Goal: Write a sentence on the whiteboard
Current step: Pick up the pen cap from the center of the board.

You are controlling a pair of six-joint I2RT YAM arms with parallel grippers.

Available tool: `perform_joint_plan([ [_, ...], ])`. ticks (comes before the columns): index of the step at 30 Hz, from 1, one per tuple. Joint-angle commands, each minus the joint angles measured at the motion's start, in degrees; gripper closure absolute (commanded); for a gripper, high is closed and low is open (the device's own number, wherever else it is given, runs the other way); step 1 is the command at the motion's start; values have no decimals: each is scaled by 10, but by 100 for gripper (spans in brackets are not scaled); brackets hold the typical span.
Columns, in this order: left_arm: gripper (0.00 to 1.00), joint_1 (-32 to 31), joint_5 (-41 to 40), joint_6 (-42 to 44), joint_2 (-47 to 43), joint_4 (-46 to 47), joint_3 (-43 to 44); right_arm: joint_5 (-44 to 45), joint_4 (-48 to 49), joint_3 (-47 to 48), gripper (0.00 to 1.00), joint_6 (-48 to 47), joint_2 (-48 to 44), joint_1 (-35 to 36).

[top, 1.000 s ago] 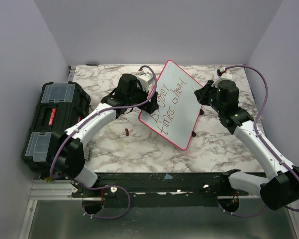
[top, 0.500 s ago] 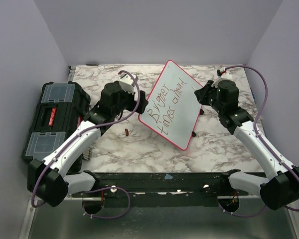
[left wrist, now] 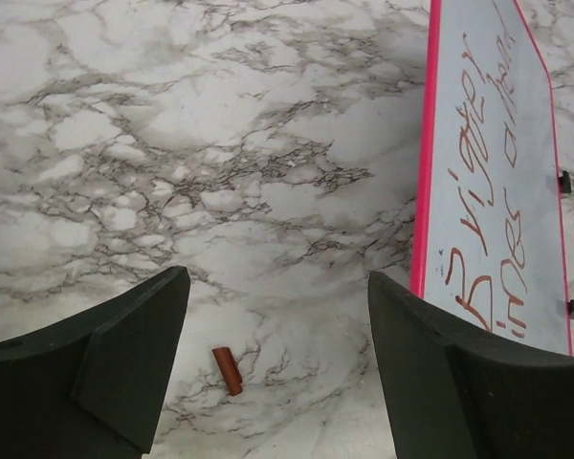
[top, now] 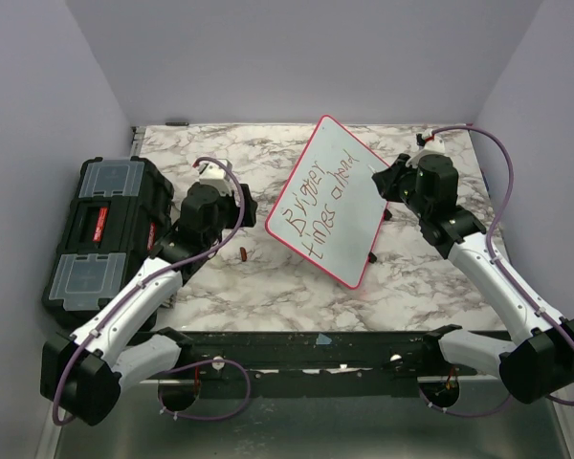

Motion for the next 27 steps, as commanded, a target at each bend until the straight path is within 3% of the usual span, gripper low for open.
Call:
perform_joint_plan([
  [1, 23, 5, -72, -47, -17, -28, -20, -13, 19, -10, 99, -5, 1, 4],
  [15, 28, 5, -66, -142, 87, -93, -46, -19, 17, -10, 99, -5, 3, 4],
  [16, 37, 5, -66, -156, 106, -92, -50, -20, 17, -9, 99, -6, 3, 4],
  [17, 38, 5, -66, -161, 111, -91, -51, -19, 17, -9, 99, -6, 2, 4],
  [27, 38, 5, -58, -182, 185, -101, -32, -22, 16, -9, 99, -6, 3, 3],
])
